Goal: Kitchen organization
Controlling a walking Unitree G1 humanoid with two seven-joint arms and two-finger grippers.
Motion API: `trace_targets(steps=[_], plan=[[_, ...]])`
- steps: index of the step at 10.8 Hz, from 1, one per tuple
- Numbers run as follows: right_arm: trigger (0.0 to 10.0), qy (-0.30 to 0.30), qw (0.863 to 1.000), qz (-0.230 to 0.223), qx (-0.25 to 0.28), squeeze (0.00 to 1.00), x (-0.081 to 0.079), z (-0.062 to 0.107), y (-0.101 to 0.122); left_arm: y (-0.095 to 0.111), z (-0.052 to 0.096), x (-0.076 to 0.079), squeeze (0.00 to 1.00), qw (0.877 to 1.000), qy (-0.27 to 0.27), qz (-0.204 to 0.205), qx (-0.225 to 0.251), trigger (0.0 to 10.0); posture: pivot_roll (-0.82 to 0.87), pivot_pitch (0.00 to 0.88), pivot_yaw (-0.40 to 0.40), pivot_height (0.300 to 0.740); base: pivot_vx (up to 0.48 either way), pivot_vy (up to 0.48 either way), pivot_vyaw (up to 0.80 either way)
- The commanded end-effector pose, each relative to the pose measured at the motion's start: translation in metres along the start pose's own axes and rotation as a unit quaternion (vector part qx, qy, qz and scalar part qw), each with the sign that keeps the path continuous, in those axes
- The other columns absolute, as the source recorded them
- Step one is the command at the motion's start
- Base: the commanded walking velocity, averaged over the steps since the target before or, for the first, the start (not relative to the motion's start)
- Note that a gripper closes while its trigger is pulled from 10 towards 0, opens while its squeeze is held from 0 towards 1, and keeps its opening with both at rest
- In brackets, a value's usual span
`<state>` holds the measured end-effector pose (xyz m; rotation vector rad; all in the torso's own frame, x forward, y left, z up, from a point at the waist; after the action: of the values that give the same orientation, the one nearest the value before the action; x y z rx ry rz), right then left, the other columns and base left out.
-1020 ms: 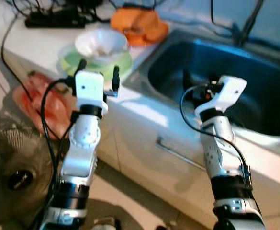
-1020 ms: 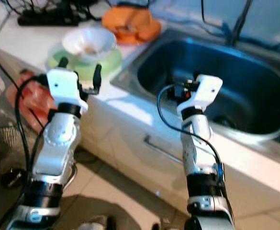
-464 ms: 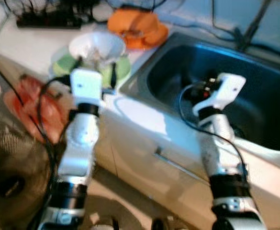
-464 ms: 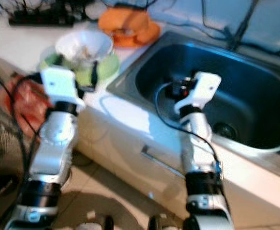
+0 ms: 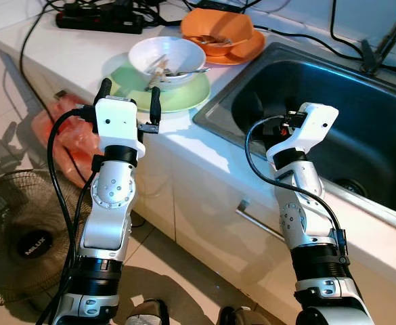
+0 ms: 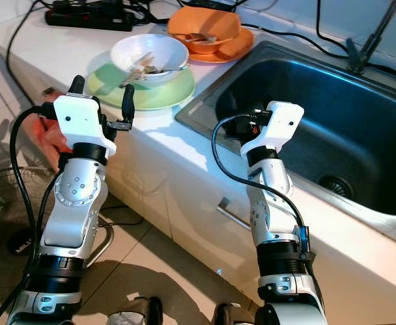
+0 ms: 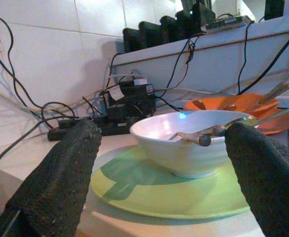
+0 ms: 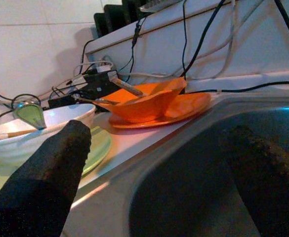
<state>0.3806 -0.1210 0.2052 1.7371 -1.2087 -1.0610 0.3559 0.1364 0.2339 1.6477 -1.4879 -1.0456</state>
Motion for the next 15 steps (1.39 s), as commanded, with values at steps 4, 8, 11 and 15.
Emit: trace_targets(steps=[4,8,11,15], plan=[[10.0,-0.005,1.000,-0.001,-0.004,0.00,0.002,0.002,-0.004,-0.004,0.000,-0.004,0.00,1.000,0.007,-0.014,-0.005,10.0,0.06,0.149,-0.010,0.740,0.000,0.000,0.00],[10.0,-0.006,1.000,-0.002,-0.004,0.00,0.001,0.003,-0.004,-0.007,-0.010,0.002,0.00,1.000,-0.008,-0.026,-0.009,10.0,0.05,0.145,-0.003,0.740,0.000,0.000,0.00],[10.0,-0.008,1.000,-0.002,-0.005,0.00,0.002,0.004,-0.005,0.001,-0.022,0.001,0.00,0.999,-0.012,-0.035,0.013,10.0,0.05,0.146,-0.002,0.740,0.000,0.000,0.00],[10.0,-0.010,1.000,-0.001,-0.006,0.00,0.003,0.004,-0.005,0.001,-0.031,0.001,0.00,0.999,-0.015,-0.048,0.021,10.0,0.05,0.154,-0.005,0.740,0.000,0.000,0.00]])
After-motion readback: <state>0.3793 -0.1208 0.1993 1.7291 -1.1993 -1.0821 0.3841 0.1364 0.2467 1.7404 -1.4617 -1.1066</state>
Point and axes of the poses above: a point about 5 cm out from each wrist's last joint towards the gripper, its own z axis pointing back from the gripper into the wrist, its own y axis along the axis of the wrist's last joint, x = y × z, the point moved 4 cm from there along -z, pointing out of the wrist towards the gripper, and after that the axes turned 2 degrees about z, right-handed, at the moved point
